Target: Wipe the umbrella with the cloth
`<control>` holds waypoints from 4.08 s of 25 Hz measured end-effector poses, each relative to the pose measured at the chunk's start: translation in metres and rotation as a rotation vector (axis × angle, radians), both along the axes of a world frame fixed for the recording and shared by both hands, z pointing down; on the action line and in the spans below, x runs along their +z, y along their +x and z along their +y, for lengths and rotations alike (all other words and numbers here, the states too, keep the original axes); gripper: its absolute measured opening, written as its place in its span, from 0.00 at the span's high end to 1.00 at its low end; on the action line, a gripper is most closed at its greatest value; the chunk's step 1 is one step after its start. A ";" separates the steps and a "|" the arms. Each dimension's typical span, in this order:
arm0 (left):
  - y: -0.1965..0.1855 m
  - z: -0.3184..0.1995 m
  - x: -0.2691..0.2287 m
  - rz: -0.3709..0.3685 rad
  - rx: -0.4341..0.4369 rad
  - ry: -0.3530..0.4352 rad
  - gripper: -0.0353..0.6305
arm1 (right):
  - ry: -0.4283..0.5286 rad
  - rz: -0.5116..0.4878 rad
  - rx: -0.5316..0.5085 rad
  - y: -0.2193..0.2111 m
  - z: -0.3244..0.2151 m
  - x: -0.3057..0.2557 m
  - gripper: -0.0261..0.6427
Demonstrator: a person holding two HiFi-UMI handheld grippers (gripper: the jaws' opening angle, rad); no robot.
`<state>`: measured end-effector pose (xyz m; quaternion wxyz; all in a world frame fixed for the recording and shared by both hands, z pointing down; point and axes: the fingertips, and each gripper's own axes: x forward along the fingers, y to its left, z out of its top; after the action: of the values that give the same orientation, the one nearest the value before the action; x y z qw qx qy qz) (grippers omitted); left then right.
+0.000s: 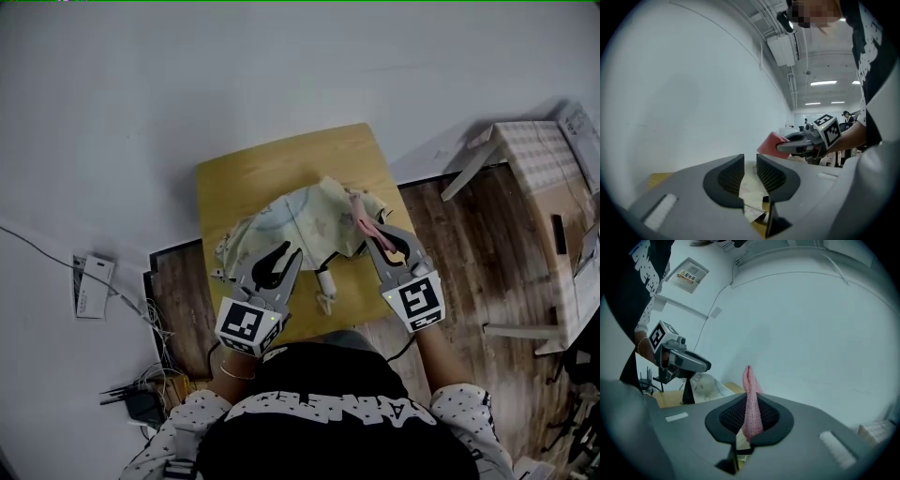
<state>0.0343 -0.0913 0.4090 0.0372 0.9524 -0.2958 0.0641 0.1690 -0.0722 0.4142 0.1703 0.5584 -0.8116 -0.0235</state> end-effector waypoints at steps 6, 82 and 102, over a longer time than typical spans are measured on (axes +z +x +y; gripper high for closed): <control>0.056 0.008 0.032 -0.077 0.075 -0.035 0.79 | -0.016 0.005 0.057 0.036 0.023 0.004 0.91; -0.063 0.005 0.103 -0.243 -0.274 -0.107 0.95 | -0.026 0.006 -0.301 -0.088 -0.067 0.022 0.91; -0.077 -0.003 0.104 -0.225 -0.258 -0.182 0.95 | -0.135 0.096 -0.456 -0.141 -0.079 0.068 0.91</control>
<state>-0.0424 -0.0944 0.5134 0.0976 0.8861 -0.4108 0.1912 0.0276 -0.1508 0.4820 0.2359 0.3462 -0.9074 -0.0334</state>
